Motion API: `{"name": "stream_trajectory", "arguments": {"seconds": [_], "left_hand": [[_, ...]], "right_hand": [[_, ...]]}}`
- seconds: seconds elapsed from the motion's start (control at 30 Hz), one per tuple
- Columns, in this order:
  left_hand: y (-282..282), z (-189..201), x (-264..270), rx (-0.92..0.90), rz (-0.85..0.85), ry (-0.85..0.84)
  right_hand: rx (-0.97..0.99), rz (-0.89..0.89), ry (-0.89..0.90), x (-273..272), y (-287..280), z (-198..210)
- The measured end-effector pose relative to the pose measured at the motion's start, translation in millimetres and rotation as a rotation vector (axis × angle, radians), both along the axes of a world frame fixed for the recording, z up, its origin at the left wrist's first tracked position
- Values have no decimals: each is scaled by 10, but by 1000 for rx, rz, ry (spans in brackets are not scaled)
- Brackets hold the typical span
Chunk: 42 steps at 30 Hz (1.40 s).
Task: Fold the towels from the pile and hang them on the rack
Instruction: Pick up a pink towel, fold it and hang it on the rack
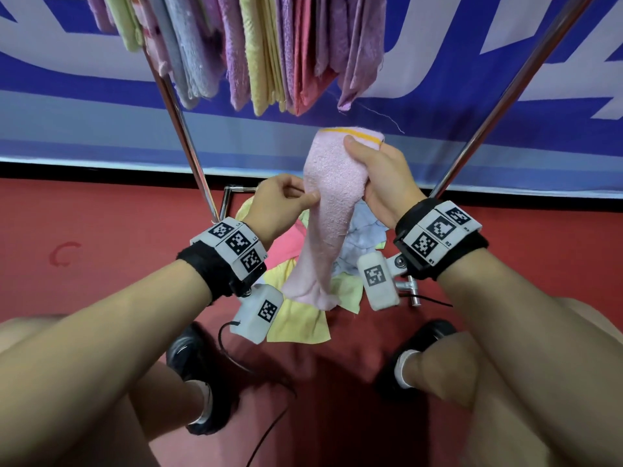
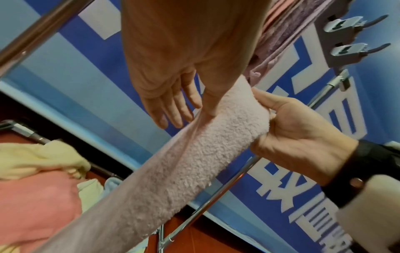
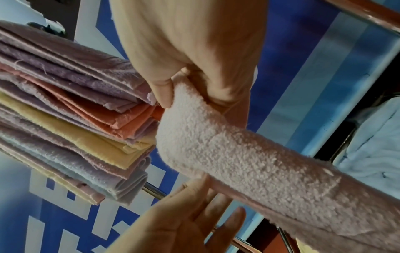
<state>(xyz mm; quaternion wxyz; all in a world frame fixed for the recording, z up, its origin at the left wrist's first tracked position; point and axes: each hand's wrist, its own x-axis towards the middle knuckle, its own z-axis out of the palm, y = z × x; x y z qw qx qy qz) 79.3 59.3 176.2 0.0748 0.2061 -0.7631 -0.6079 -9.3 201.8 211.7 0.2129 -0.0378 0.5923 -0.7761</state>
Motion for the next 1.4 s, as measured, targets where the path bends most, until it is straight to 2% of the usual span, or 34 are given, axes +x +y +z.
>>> {"name": "stream_trajectory", "arguments": {"seconds": [0.13, 0.3, 0.37, 0.43, 0.6, 0.67, 0.73, 0.77, 0.83, 0.93, 1.03, 1.1, 1.17, 1.4], "left_hand": [[-37, -50, -18, 266, 14, 7], [-29, 6, -5, 206, -246, -33], [-24, 20, -10, 229, -262, -38], [-23, 38, -7, 268, -224, -15], [-1, 89, 7, 214, -185, 28], [20, 167, 1, 203, -145, 47], [-25, 252, -36, 236, -20, 84], [-71, 287, -56, 260, 57, 105], [-174, 324, -84, 255, 180, 112], [-215, 300, -65, 223, 234, 27], [-167, 257, -39, 305, 116, -38], [-135, 220, -12, 283, 2, -68], [-114, 191, 22, 260, -39, -74], [-76, 107, 21, 213, 81, 4]], "right_hand": [[-9, -6, -54, -6, 29, 21], [0, 18, -85, -54, 72, 23], [19, 9, -80, -91, 91, 41], [40, -4, -70, -133, 117, 72], [20, -27, -92, -230, 162, 64], [-39, 86, -153, -164, 134, 54], [-94, 241, -252, -1, 85, -12], [-54, 305, -252, 83, 53, -84], [144, 338, -159, 224, 5, -219], [277, 188, -24, 274, -28, -307], [296, 74, 85, 228, -31, -312], [270, 44, 108, 197, -29, -289], [237, 5, 120, 150, -19, -267], [167, -56, 125, 94, -31, -251]]}}
